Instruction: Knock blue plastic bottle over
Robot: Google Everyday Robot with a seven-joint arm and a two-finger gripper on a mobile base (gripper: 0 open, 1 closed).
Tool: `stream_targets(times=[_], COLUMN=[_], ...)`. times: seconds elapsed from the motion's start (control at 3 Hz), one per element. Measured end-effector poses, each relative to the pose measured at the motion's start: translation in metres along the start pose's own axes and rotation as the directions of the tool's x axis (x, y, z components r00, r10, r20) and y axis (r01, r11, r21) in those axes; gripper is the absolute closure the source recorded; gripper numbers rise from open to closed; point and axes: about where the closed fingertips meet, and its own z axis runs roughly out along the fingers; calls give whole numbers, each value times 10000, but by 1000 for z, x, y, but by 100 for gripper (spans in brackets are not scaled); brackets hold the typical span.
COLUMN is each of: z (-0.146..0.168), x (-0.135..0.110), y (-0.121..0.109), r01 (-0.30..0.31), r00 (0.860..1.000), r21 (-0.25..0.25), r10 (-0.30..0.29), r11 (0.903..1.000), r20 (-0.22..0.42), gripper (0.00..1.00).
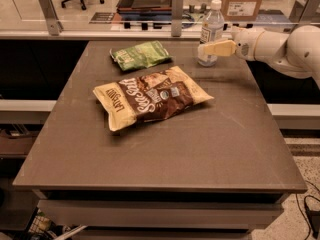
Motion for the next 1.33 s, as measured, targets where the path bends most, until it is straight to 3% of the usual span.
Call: stream_targets(times=[0.33,0.67,1.33], z=[10,16,22], x=[-4,-7,-6], y=[1,2,6], r01=[16,59,45], r00=[10000,9999,9999], r21=[-107,-38,-134], r10=[-16,-59,-44], r11=[9999,10000,9999], r20=[40,137,130], gripper=[0,16,62])
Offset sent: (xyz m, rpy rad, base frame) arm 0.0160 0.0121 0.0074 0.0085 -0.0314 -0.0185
